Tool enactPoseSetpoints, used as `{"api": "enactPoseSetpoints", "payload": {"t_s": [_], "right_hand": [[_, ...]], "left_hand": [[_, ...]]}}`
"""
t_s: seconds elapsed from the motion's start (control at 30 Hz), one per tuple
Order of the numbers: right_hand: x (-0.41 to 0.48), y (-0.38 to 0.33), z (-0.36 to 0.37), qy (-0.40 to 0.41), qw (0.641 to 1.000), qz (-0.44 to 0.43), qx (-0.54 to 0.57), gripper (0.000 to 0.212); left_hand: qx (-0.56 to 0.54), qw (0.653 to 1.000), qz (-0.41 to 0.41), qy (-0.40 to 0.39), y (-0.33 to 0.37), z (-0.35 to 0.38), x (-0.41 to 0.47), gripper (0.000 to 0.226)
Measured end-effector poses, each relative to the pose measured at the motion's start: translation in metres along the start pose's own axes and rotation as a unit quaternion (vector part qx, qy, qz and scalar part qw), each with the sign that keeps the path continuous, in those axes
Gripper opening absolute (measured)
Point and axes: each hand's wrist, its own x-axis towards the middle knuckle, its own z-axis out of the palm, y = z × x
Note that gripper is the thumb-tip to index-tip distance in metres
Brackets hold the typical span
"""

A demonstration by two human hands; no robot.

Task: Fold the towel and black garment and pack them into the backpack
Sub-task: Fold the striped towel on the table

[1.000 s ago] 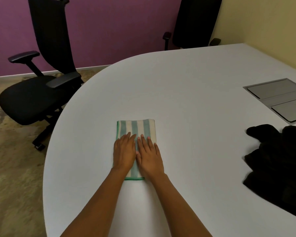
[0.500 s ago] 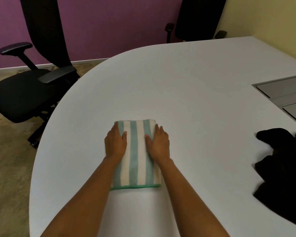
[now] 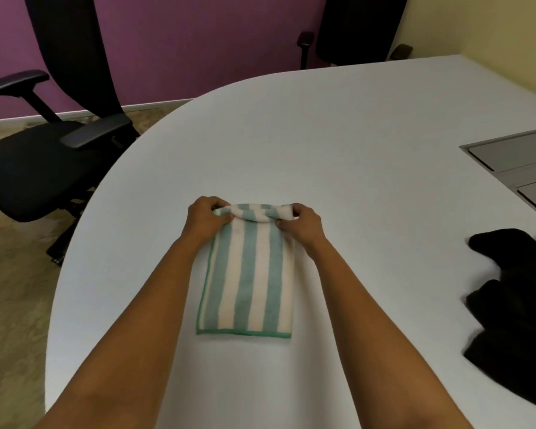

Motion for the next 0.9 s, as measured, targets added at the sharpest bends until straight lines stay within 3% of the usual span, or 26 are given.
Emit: {"api": "enactPoseSetpoints", "payload": {"t_s": [0.13,0.3,0.53,0.67,0.9], "right_hand": [[-0.019,-0.018,-0.027,0.007,0.998,-0.059,-0.003,0.03],[-0.064,-0.021,-0.045,0.004,0.988,-0.155,-0.013,0.03],[-0.129,0.01,-0.023,0.083,0.94,-0.304,-0.128,0.03],[-0.16,0.038,-0.002,0.077,0.913,-0.337,-0.217,0.033],[-0.192,0.07,0.011,0.006,0.895,-0.346,-0.281,0.029]], "left_hand": [[0.007,0.995,0.098,-0.004,0.017,-0.011,-0.011,0.015],[0.057,0.978,0.196,-0.05,0.021,-0.026,-0.041,0.043],[0.095,0.958,0.266,0.049,-0.011,-0.025,-0.1,0.031],[0.134,0.959,0.248,0.039,-0.034,-0.02,-0.125,0.036],[0.237,0.958,0.161,0.003,-0.058,-0.013,-0.149,0.048]]}}
